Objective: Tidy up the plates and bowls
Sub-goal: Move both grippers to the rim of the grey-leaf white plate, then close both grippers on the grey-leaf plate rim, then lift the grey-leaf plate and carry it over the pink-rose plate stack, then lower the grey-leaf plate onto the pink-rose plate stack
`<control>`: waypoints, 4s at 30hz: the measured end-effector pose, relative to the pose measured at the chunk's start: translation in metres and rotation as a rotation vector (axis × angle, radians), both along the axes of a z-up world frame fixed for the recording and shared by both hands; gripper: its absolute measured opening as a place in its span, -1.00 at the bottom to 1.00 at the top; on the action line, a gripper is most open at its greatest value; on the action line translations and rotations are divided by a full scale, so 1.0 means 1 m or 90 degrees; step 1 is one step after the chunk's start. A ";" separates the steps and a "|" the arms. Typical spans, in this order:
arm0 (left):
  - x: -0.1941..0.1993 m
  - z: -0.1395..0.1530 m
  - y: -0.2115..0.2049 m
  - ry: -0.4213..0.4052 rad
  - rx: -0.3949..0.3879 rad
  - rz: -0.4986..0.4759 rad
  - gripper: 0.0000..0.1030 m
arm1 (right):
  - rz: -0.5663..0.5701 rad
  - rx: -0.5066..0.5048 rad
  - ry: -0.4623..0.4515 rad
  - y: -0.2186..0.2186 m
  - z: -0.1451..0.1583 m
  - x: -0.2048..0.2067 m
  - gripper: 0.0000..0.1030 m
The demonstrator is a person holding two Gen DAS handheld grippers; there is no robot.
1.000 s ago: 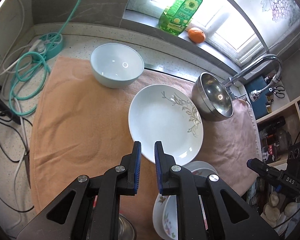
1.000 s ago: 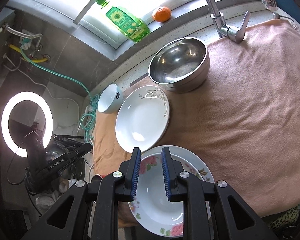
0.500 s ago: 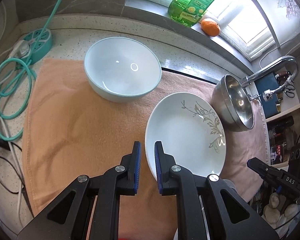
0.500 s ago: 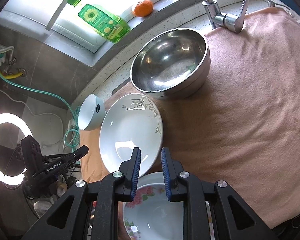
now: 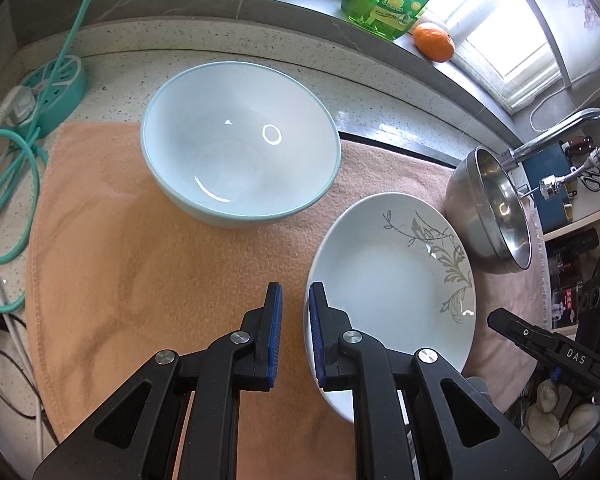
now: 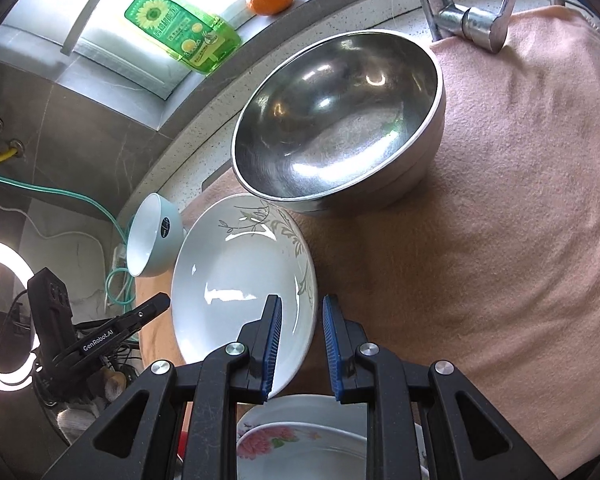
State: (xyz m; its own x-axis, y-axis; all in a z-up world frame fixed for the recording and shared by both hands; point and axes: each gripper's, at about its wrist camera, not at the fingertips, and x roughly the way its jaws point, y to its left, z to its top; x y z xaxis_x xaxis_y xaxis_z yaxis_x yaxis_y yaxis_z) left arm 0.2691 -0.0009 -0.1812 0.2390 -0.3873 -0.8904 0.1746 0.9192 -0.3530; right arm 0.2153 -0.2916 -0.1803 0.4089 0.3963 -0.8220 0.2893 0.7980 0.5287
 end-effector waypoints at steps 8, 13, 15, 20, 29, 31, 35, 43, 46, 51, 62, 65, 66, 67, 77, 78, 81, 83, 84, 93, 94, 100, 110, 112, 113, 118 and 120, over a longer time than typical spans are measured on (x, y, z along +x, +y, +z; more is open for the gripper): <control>0.001 -0.004 -0.007 0.003 0.000 -0.014 -0.77 | 0.001 0.001 0.010 -0.002 -0.011 0.007 -0.62; 0.004 -0.007 -0.007 0.012 -0.011 -0.012 -0.77 | 0.002 0.002 0.011 -0.001 -0.014 0.009 -0.63; 0.004 -0.008 -0.008 0.013 -0.010 -0.013 -0.77 | 0.004 0.002 0.010 -0.001 -0.014 0.010 -0.66; 0.003 -0.009 -0.012 0.013 -0.008 -0.020 -0.77 | 0.008 0.000 0.014 0.002 -0.018 0.015 -0.75; 0.003 -0.008 -0.012 0.002 0.005 -0.025 -0.85 | 0.014 0.005 0.024 0.005 -0.022 0.017 -0.83; 0.002 -0.008 -0.012 0.000 0.006 -0.025 -0.85 | 0.015 0.005 0.026 0.004 -0.023 0.017 -0.83; 0.001 -0.007 -0.013 -0.005 0.013 -0.028 -0.85 | 0.021 -0.004 0.027 0.005 -0.023 0.018 -0.84; -0.001 -0.005 -0.013 -0.007 0.016 -0.024 -0.85 | 0.027 -0.017 0.026 0.007 -0.022 0.020 -0.87; -0.003 -0.005 -0.012 -0.010 0.017 -0.019 -0.85 | 0.030 -0.017 0.025 0.008 -0.021 0.020 -0.87; -0.005 -0.002 -0.010 -0.017 0.019 -0.013 -0.85 | 0.034 -0.013 0.022 0.011 -0.019 0.020 -0.88; -0.014 0.013 -0.006 -0.034 0.010 -0.006 -0.85 | 0.043 -0.006 0.006 0.014 -0.005 0.014 -0.88; -0.016 0.017 -0.006 -0.037 0.006 -0.004 -0.85 | 0.044 -0.004 0.003 0.014 -0.001 0.011 -0.88; -0.018 0.019 -0.005 -0.039 0.005 -0.001 -0.85 | 0.045 -0.003 0.002 0.014 0.000 0.010 -0.88; -0.019 0.021 -0.005 -0.041 0.003 0.002 -0.85 | 0.046 -0.002 0.001 0.013 0.002 0.010 -0.88; -0.040 0.038 -0.001 -0.059 -0.011 0.021 -0.85 | 0.066 -0.006 -0.020 0.013 0.020 -0.001 -0.88; -0.043 0.040 -0.001 -0.061 -0.010 0.023 -0.85 | 0.066 -0.006 -0.022 0.013 0.021 -0.003 -0.88; -0.050 0.046 0.000 -0.068 -0.009 0.029 -0.85 | 0.073 -0.004 -0.028 0.012 0.024 -0.008 -0.88; -0.055 0.050 0.000 -0.074 -0.009 0.033 -0.85 | 0.079 -0.001 -0.031 0.012 0.026 -0.011 -0.88; -0.058 0.052 0.000 -0.077 -0.008 0.037 -0.85 | 0.082 0.000 -0.033 0.012 0.027 -0.013 -0.88; -0.090 0.058 -0.006 -0.082 -0.008 0.072 -0.85 | 0.114 0.004 -0.039 0.003 0.034 -0.031 -0.88; -0.095 0.058 -0.008 -0.081 -0.008 0.076 -0.85 | 0.118 0.003 -0.039 0.002 0.035 -0.033 -0.88; -0.119 0.057 -0.016 -0.076 -0.011 0.101 -0.85 | 0.142 0.004 -0.039 -0.008 0.037 -0.045 -0.88; -0.156 0.054 -0.024 -0.071 -0.023 0.139 -0.85 | 0.185 -0.007 -0.040 -0.018 0.041 -0.068 -0.88; -0.163 0.052 -0.026 -0.068 -0.023 0.145 -0.85 | 0.193 -0.008 -0.039 -0.019 0.041 -0.072 -0.88; -0.167 0.052 -0.027 -0.067 -0.022 0.147 -0.85 | 0.197 -0.009 -0.039 -0.019 0.041 -0.075 -0.88; -0.184 0.050 -0.032 -0.063 -0.019 0.154 -0.85 | 0.210 -0.009 -0.038 -0.023 0.040 -0.086 -0.88; -0.189 0.048 -0.034 -0.062 -0.019 0.158 -0.85 | 0.214 -0.010 -0.036 -0.024 0.038 -0.090 -0.88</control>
